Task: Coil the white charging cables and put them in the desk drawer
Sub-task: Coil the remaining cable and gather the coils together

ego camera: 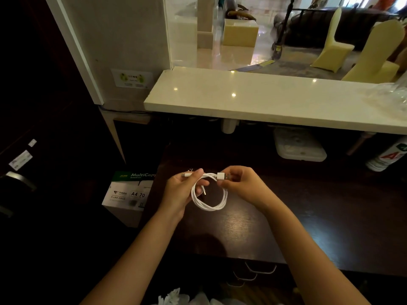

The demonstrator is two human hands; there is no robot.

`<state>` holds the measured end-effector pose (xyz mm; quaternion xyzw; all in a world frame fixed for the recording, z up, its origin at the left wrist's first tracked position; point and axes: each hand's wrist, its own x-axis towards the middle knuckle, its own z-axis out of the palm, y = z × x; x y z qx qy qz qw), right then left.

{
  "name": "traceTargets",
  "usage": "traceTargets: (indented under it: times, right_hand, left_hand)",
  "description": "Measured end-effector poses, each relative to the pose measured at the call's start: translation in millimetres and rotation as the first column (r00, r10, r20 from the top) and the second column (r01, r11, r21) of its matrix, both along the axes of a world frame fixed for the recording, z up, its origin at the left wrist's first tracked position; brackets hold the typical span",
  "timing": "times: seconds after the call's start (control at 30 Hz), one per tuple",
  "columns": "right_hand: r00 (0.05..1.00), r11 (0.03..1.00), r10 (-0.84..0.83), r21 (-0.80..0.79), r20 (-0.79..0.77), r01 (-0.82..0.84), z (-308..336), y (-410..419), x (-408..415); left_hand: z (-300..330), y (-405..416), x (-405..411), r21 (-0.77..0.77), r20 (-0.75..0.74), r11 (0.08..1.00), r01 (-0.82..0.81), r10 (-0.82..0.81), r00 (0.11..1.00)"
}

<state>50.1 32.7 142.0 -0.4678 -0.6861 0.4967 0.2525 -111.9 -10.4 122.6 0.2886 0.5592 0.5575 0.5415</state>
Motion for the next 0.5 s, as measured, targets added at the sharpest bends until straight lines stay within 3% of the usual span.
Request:
traceTargets:
  times: [0.17,0.27,0.43,0.5]
  right_hand:
    - [0.99,0.989,0.123,-0.087,0.066,-0.117,3.9,1.6,2.5]
    - [0.991,0.995,0.096,-0.036,0.092,-0.093,1.2,4.4,-2.8]
    - [0.994,0.989,-0.108,-0.101,-0.01,0.107,-12.3,12.1,-7.9]
    - [0.975,0.968,-0.217,-0.144,-0.057,0.207,-18.1,15.7,-8.4]
  left_hand:
    - [0.4,3.5,-8.4,0.025,-0.214,0.991,0.134,-0.125,0.969]
    - [0.2,7.3,-11.6,0.001,-0.255,0.982,0.186,-0.18,0.95]
    - [-10.3,4.6,-21.9,-0.124,0.091,0.966,0.225,-0.215,0.972]
    - [-17.5,-0.7,-27.2,-0.113,0.146,0.969,0.219,-0.202,0.968]
